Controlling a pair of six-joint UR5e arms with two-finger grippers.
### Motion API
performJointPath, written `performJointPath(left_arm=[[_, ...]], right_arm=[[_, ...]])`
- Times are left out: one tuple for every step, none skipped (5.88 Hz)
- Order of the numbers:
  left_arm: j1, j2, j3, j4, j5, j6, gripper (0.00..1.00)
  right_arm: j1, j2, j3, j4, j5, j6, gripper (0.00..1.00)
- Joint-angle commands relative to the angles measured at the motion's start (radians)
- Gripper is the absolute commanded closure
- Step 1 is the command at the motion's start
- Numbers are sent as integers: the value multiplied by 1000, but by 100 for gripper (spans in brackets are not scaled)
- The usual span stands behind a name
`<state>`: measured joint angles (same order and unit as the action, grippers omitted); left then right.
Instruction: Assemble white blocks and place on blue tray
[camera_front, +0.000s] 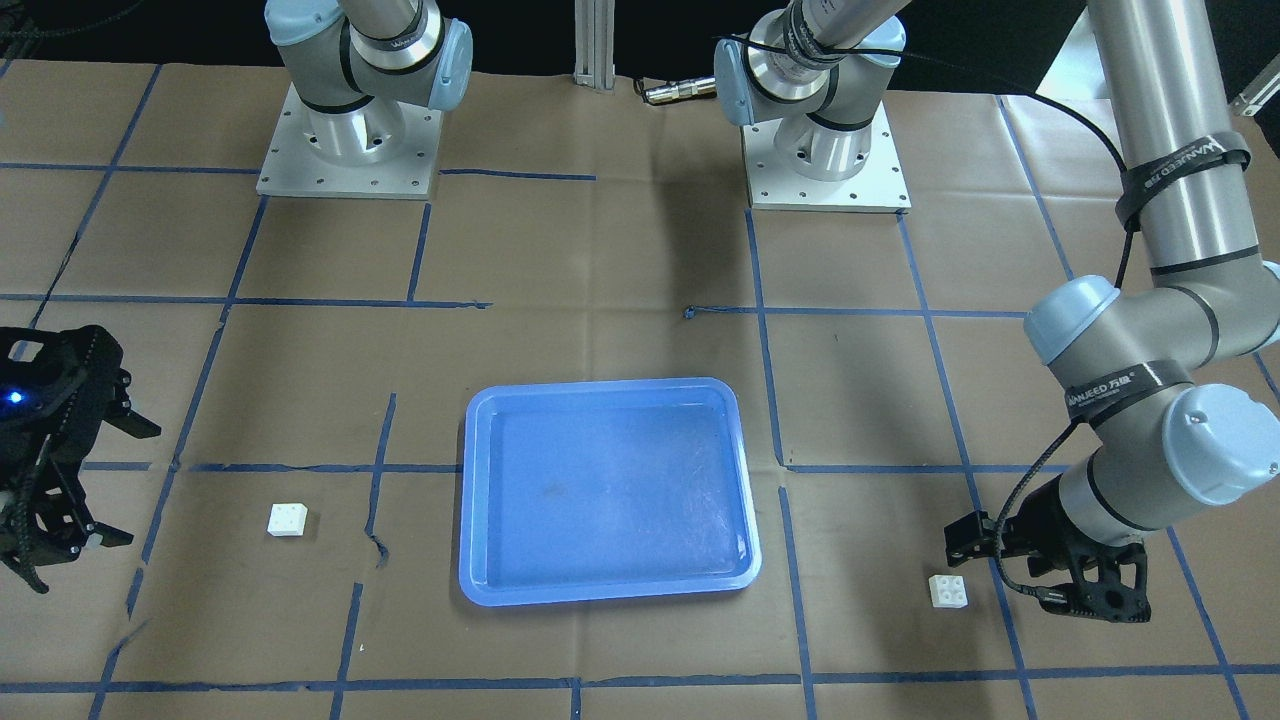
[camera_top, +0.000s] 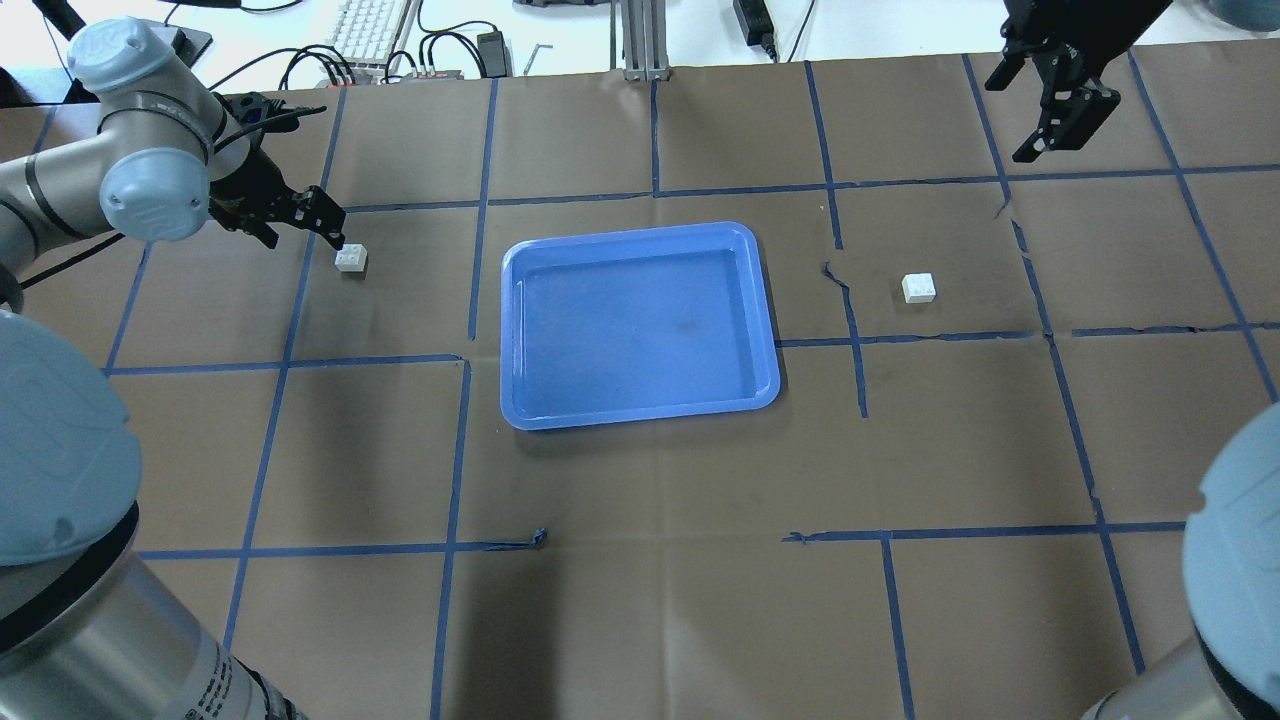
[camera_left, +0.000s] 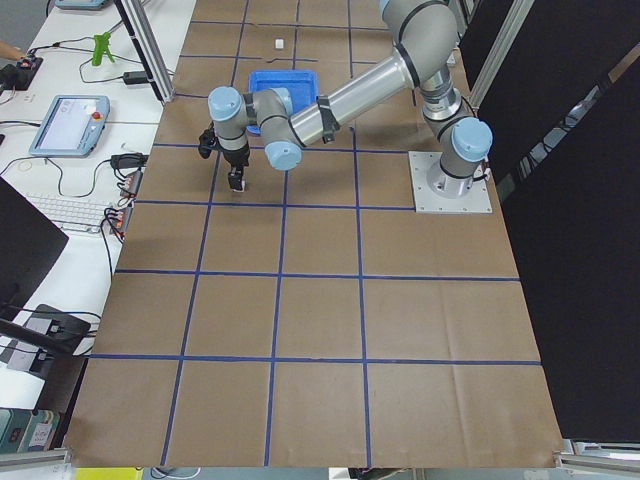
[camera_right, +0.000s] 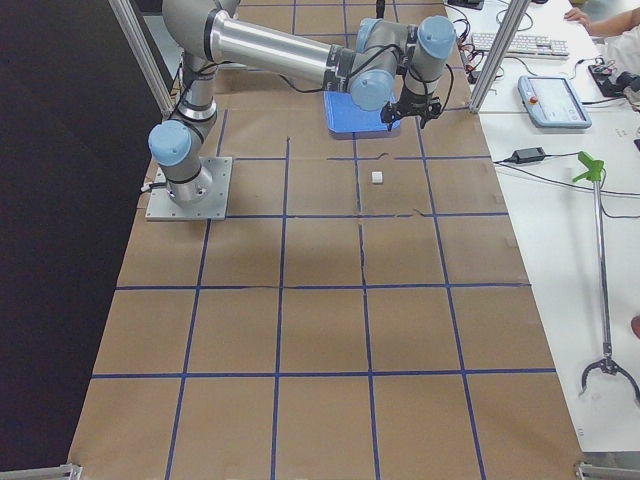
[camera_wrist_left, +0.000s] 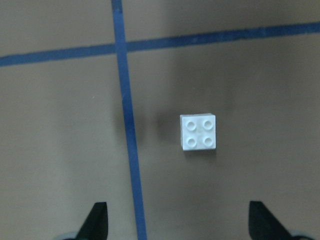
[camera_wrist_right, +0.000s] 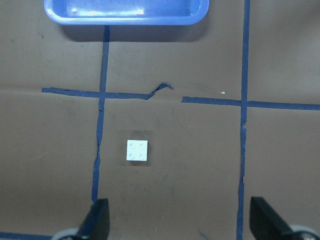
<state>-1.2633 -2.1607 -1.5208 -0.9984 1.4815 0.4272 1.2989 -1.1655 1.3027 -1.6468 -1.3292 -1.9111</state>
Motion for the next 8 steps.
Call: performJointPath(left_arm=[[-8, -60, 1, 87, -27, 7, 1], [-8, -67, -1, 90, -30, 7, 1], [-8, -68, -4, 89, -30, 7, 10], [-8, -68, -5, 87, -30, 8, 37], [-8, -68, -19, 89, -30, 7, 57], [-8, -68, -21, 89, -30, 7, 67], [-8, -67, -18, 90, -30, 7, 79], [-13, -53, -10, 87, -30, 21, 82]], right_arm=[[-77, 82, 47, 4, 199, -120, 0], [-114, 108, 108, -13, 300, -170, 0], [-137, 115, 191, -18, 373, -216, 0], [-165, 118, 260, -54, 430, -229, 0], [-168, 135, 314, -123, 436, -293, 0], [-176, 153, 334, -131, 438, -343, 0], [-199, 188, 336, -157, 438, -374, 0], [-201, 225, 336, -162, 438, -387, 0]])
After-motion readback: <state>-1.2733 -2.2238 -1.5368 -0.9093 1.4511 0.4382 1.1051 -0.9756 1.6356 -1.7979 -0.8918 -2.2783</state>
